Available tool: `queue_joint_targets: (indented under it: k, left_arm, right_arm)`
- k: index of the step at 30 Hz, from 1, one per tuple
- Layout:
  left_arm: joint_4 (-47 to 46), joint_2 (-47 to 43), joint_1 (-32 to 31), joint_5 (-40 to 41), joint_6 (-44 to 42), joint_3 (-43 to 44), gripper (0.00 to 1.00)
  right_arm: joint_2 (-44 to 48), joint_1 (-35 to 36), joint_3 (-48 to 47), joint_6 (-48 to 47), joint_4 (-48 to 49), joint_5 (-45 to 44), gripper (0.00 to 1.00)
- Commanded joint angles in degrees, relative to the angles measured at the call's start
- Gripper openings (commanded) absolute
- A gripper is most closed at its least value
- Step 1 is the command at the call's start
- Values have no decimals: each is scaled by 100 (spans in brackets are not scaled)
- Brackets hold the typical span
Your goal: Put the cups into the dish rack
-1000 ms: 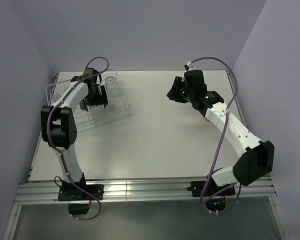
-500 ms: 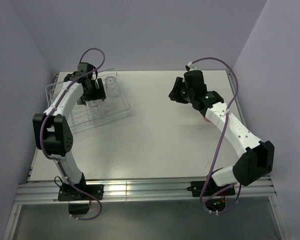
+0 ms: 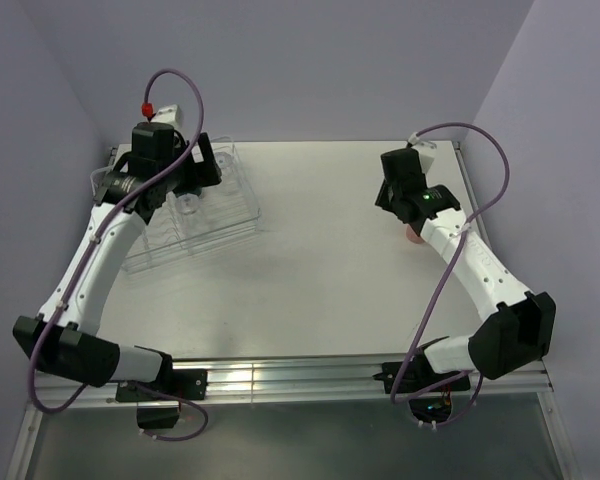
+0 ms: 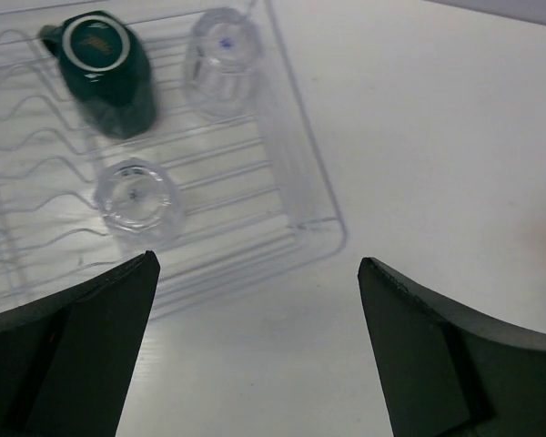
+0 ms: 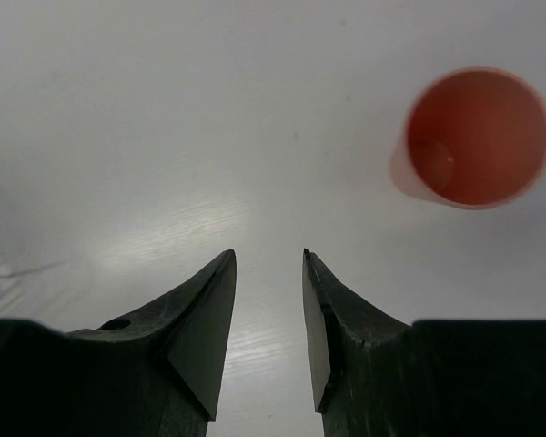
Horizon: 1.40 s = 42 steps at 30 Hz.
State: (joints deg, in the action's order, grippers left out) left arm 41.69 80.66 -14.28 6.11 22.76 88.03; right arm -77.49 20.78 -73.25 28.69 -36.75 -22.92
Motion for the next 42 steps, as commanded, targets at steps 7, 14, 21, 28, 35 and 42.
queue_joint_targets:
  k: [7, 14, 21, 28, 35, 42]
  left_arm:
    - [-706, -815, -312, -848, 97, -584, 99]
    - [-838, -833, -338, -1112, 88, -778, 99]
    - [-865, -850, -365, -1094, 79, -805, 99]
    - [-856, -789, -400, -1068, 88, -805, 99]
    - [-865, -763, -444, -1042, 88, -840, 99]
    - [-856, -736, -470, -1015, 70, -857, 99]
  right_arm:
    - [-222, -1320, 233, 111, -131, -179, 42]
    - [-942, -1760, -22, 146, 36, 14, 41]
    - [-1470, -1946, -250, 216, 230, 305, 40]
    - [-1295, -1946, -207, 216, 265, 262, 40]
    - [-1469, -1946, -373, 129, 274, 332, 40]
    - [-1831, -1946, -620, 102, 204, 341, 40]
